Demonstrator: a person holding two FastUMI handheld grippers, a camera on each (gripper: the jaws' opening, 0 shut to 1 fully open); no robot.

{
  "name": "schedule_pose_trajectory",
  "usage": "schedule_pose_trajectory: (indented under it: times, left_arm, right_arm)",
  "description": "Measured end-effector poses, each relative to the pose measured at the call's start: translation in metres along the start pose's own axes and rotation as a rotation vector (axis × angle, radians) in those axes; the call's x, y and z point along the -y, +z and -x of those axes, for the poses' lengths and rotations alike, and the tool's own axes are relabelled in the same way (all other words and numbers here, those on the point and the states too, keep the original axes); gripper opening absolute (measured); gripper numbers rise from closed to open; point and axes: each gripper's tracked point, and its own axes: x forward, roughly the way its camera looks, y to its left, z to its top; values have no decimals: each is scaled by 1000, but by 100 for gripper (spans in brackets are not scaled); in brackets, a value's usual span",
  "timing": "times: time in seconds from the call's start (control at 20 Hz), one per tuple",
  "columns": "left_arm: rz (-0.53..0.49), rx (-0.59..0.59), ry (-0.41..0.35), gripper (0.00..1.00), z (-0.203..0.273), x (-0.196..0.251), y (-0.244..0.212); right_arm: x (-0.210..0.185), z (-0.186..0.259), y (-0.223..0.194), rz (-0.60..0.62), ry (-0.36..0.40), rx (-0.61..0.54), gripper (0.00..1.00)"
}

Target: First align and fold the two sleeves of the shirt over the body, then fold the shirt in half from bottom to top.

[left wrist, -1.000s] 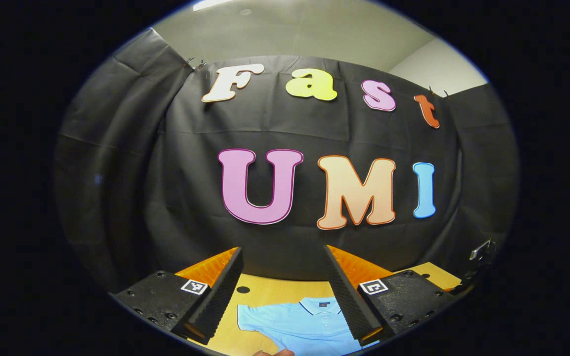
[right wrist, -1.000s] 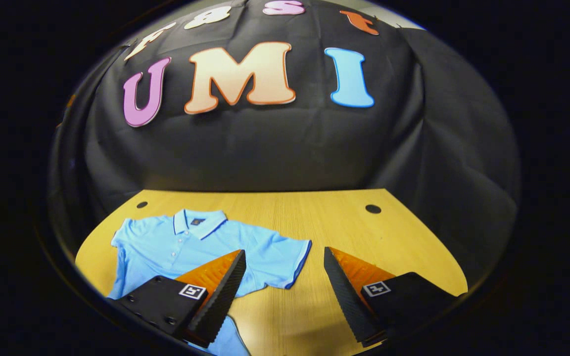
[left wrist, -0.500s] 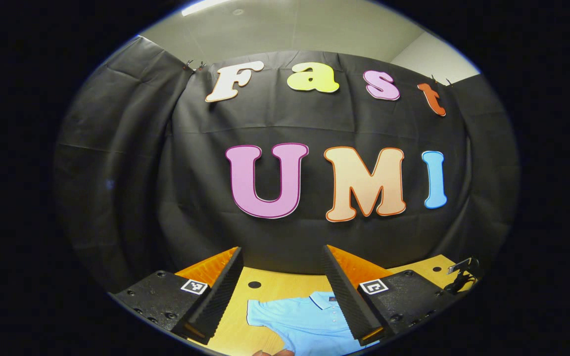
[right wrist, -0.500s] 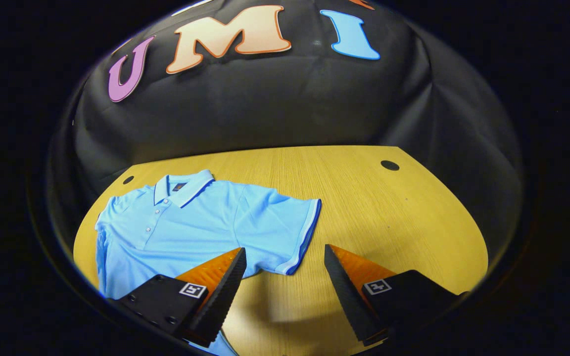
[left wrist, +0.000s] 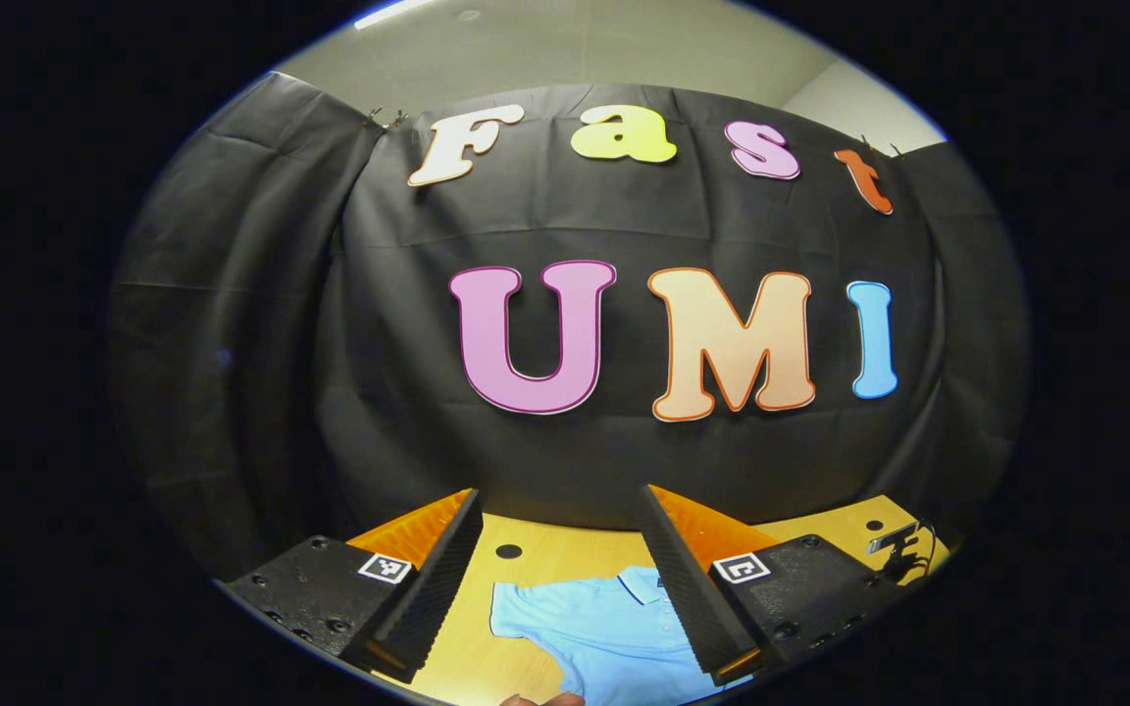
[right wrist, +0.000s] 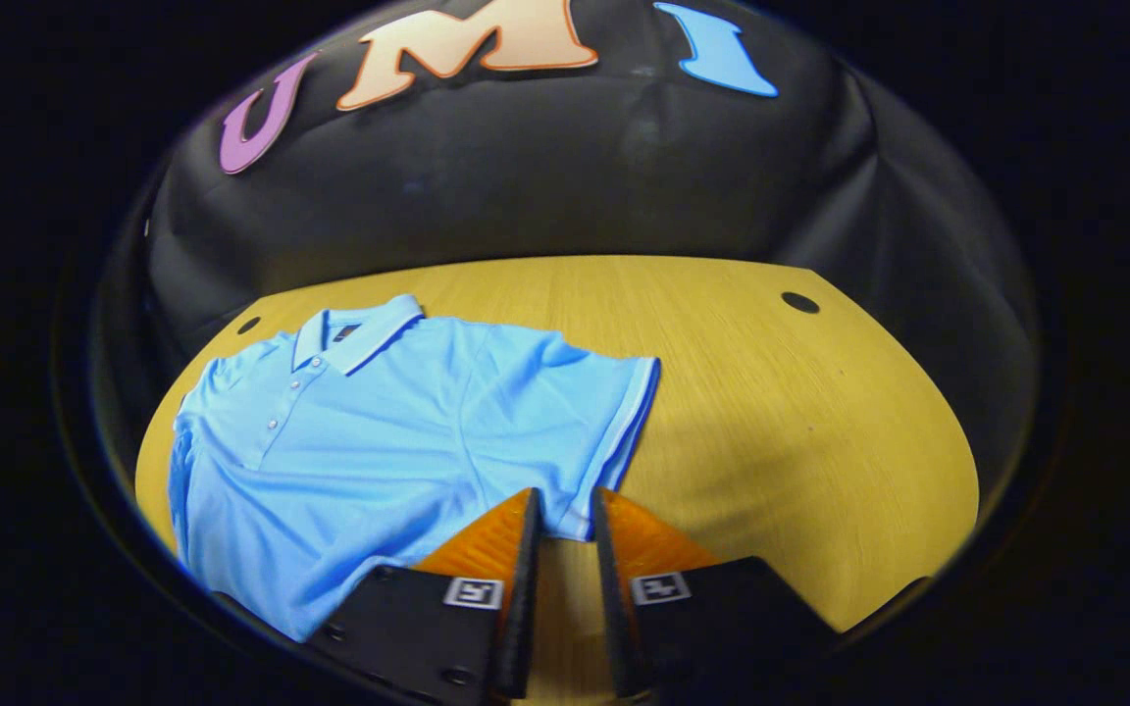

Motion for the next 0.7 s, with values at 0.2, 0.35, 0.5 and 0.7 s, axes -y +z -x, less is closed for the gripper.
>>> schedule_pose_trajectory:
  times: [0.2,0.35,0.5,0.7]
  left_arm:
    - [3,-8,-3,94,-2,6,-5]
    - [10,-12,5,94,-2,7,-7]
    - [9,-18,21,95,2,1,-11]
    - [29,-30,16,95,-2,-13,-24]
  right_arm:
    - [-7,-4,1,-104,46,-25,4]
    - [-9,-4,7,-132,73,-12,3]
    - [-12,3,28,-200,83,28,3]
    - [-24,14,65,-226,120,86,2]
